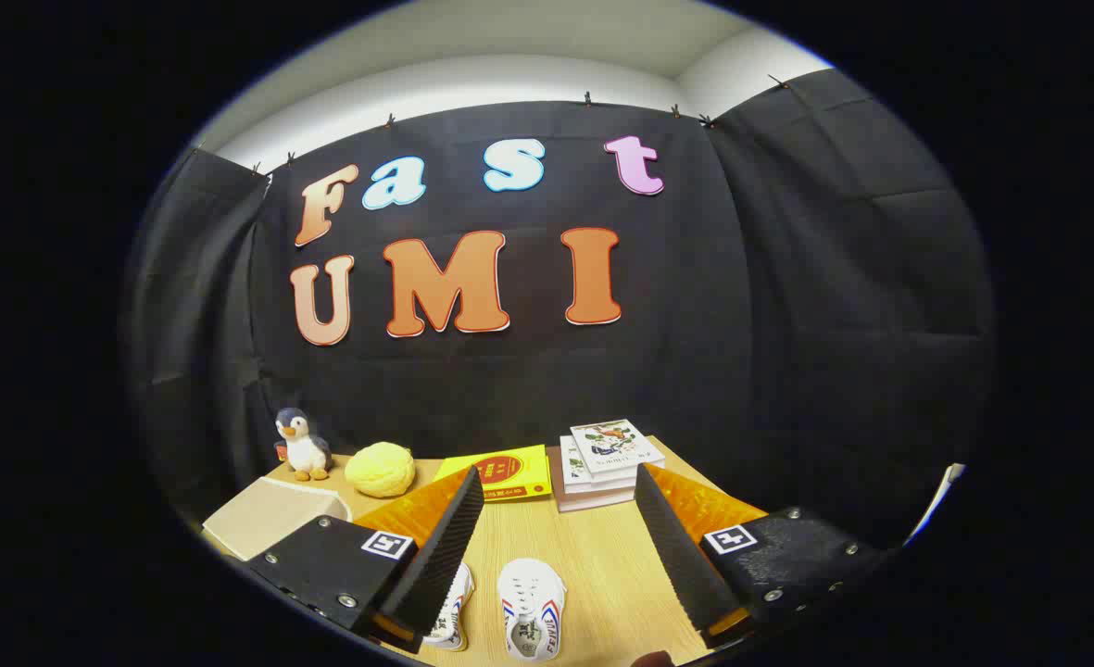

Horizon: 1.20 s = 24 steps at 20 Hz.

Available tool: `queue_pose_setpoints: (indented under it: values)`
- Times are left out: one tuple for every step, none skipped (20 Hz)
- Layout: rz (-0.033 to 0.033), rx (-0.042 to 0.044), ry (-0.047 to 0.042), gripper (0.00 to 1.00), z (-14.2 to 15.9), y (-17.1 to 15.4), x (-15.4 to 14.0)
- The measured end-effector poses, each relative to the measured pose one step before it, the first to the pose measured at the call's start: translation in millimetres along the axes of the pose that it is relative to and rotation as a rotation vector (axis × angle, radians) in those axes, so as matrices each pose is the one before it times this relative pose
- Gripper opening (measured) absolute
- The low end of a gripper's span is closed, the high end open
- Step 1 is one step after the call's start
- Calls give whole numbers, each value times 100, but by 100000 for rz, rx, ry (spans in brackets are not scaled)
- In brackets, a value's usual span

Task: Open the storage box then place both shoes into the box .Put the left shoe in first, then the right shoe, with the right side of both shoes facing outward in a uniform manner.

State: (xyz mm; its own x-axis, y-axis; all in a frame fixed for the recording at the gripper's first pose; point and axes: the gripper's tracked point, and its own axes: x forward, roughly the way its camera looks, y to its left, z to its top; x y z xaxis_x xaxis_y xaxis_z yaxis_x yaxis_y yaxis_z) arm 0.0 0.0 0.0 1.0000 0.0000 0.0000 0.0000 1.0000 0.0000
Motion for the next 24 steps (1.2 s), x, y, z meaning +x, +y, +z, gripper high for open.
queue_pose_setpoints:
  values:
    - [-1231,-35,178,98,-137,184,-667]
    - [-1299,309,-391,98,96,218,-587]
    - [-880,461,-267,98,49,246,-530]
    - [-1056,388,15,98,20,284,-364]
    - [-678,-19,1141,98,-274,246,-260]
    - [-11,-1114,1988,98,-439,476,-82]
    - [16,-1722,1788,98,-290,348,-25]
    - [-520,-1896,1236,98,-253,321,41]
    - [84,-1931,1734,98,-297,403,79]
    - [1960,-2220,1799,98,-598,878,1]
    - [2405,-1896,1562,98,-447,1094,-65]
    - [1987,-730,852,99,-187,745,64]
    - [2369,487,552,99,-135,604,142]
    - [2998,1044,1773,98,-301,783,285]
    - [3527,998,3014,99,-770,715,528]
    - [3430,509,3249,99,-598,656,417]
    - [2812,-1,2778,98,-327,367,558]
    - [2366,556,1243,99,-10,220,424]
    - [3231,2021,810,99,16,514,462]
    - [3421,3139,1182,99,-202,596,575]
    - [2925,3545,1834,98,-268,497,466]
    - [2404,3253,2127,98,-408,309,519]
    - [2637,2936,1579,98,-120,350,562]
    - [3258,2621,2140,98,-312,478,588]
